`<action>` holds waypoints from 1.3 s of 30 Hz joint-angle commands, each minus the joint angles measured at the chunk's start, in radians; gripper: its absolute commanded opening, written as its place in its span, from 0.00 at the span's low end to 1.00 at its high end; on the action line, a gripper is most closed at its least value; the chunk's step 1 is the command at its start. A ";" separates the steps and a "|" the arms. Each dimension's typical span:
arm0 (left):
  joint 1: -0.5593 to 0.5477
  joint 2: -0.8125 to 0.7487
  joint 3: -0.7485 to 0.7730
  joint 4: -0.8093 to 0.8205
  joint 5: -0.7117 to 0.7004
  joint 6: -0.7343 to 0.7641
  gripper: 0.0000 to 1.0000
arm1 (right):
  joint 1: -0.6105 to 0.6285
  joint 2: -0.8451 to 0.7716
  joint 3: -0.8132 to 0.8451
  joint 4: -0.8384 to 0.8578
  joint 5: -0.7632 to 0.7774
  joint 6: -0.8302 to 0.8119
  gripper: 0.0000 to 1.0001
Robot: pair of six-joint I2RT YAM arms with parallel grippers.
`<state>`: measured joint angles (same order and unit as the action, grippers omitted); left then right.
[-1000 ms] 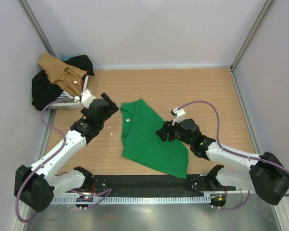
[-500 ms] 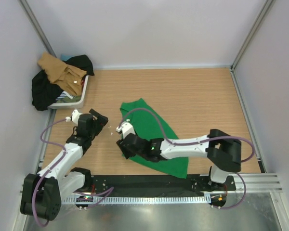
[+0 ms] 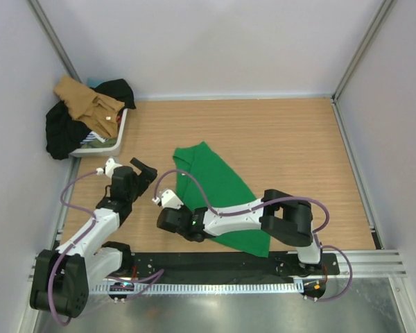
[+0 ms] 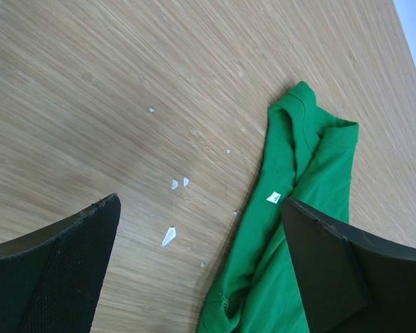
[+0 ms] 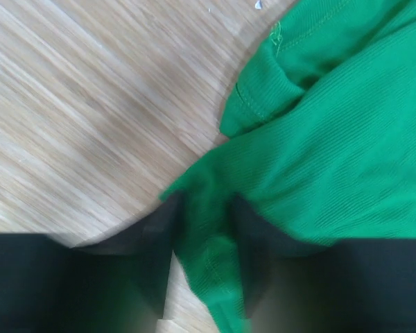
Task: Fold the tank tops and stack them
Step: Flatten the tank top out
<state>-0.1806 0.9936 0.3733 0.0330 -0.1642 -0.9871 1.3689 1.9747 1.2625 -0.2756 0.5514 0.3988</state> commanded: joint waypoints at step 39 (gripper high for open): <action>-0.103 0.689 0.535 -0.057 0.074 0.122 0.85 | -0.817 -0.864 -0.539 0.102 -0.195 0.037 0.01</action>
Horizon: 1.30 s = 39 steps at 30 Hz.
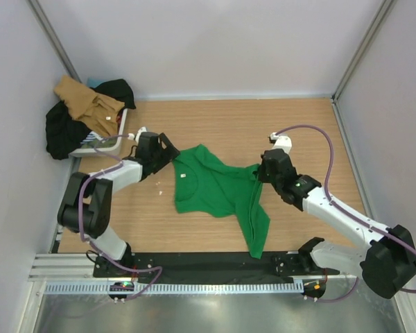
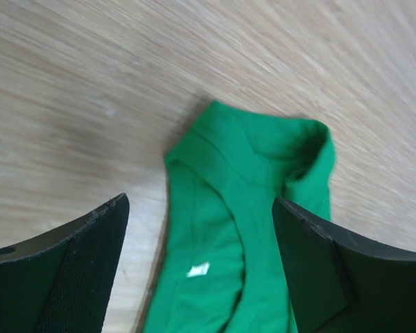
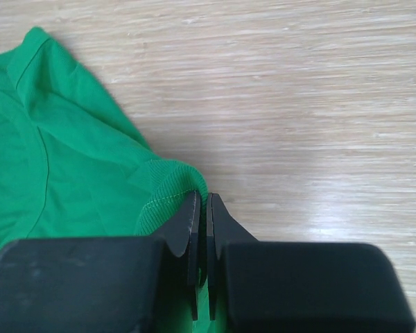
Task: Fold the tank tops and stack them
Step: Flatten the tank top out
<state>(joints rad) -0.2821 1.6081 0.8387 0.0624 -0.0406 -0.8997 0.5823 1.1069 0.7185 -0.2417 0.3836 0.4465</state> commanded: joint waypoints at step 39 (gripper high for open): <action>0.081 0.190 0.296 -0.154 -0.056 0.147 0.44 | -0.550 0.734 0.665 0.168 -0.275 0.038 0.87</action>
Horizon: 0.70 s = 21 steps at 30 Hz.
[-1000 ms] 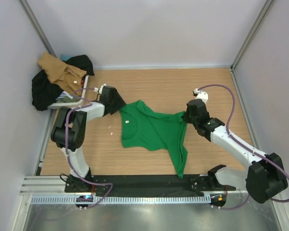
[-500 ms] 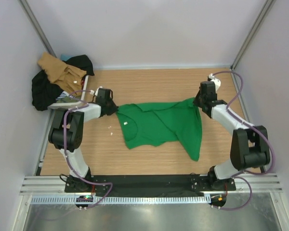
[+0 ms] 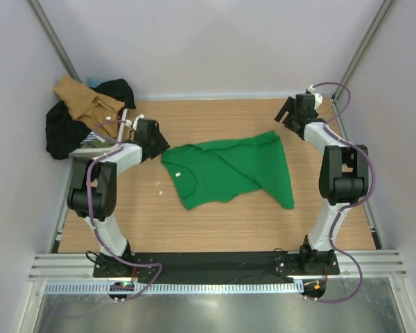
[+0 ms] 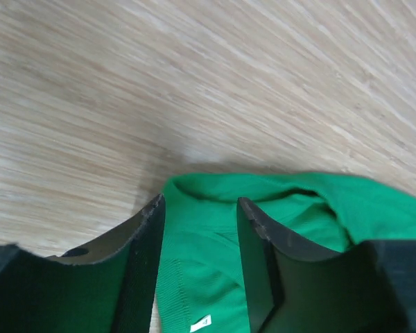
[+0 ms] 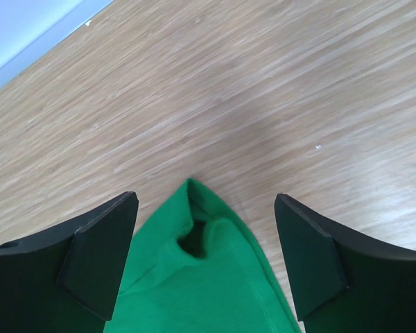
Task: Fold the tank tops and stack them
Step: Flatten the tank top out
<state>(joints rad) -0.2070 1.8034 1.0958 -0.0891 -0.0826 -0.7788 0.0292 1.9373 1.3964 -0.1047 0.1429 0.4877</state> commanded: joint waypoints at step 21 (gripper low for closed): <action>-0.372 -0.590 -0.327 -0.210 -0.088 -0.086 0.68 | 0.005 -0.679 -0.559 -0.294 -0.072 0.172 0.72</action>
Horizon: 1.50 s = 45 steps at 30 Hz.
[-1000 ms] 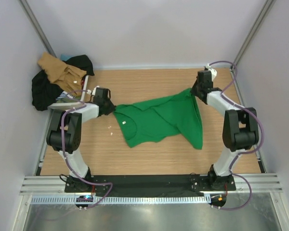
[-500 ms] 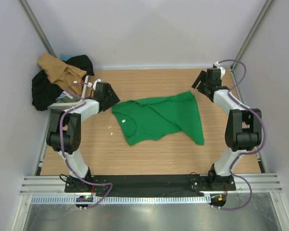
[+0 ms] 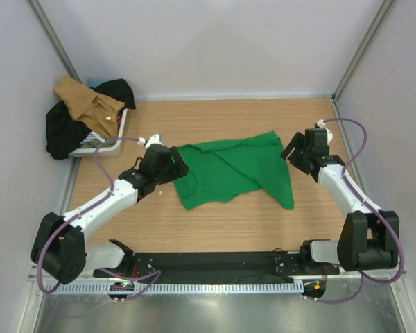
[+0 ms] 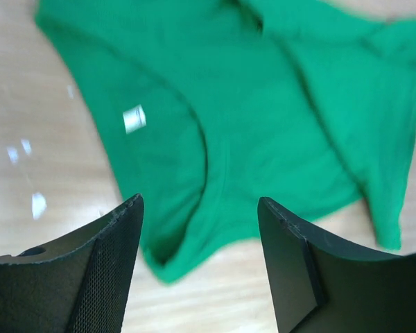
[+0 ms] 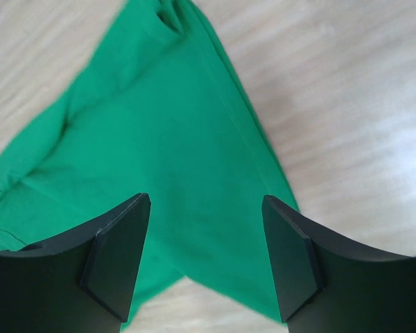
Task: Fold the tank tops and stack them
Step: Flatten the tank top out
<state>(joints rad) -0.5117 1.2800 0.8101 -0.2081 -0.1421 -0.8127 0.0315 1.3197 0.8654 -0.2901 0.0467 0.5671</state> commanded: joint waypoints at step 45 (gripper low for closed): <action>-0.228 0.146 -0.137 -0.042 -0.071 -0.191 0.35 | 0.013 -0.146 -0.304 -0.215 0.042 0.189 0.01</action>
<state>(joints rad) -0.7330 1.3937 0.6537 -0.2996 -0.1925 -0.9977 0.0383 1.2015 0.5434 -0.5137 0.0566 0.7628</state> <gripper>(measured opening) 0.454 0.041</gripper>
